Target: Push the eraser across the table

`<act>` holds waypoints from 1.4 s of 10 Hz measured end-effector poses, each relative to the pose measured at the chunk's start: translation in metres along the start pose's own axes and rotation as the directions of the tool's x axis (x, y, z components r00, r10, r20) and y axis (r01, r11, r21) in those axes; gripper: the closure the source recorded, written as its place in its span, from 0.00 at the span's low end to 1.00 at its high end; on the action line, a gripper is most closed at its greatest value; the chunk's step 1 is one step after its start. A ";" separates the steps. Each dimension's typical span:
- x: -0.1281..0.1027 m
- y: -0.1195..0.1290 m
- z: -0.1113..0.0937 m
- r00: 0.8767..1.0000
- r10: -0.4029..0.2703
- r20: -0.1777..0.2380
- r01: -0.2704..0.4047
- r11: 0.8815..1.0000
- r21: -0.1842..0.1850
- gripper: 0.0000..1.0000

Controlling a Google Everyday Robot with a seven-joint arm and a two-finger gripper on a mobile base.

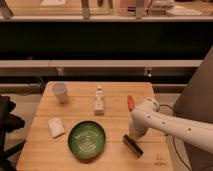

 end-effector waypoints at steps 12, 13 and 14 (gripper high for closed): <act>-0.020 0.000 0.002 0.998 -0.056 0.006 0.056 0.998 -0.001 1.00; -0.022 0.000 0.002 0.998 -0.058 0.006 0.058 0.998 0.000 1.00; -0.023 0.000 0.002 0.998 -0.060 0.006 0.060 0.998 0.000 1.00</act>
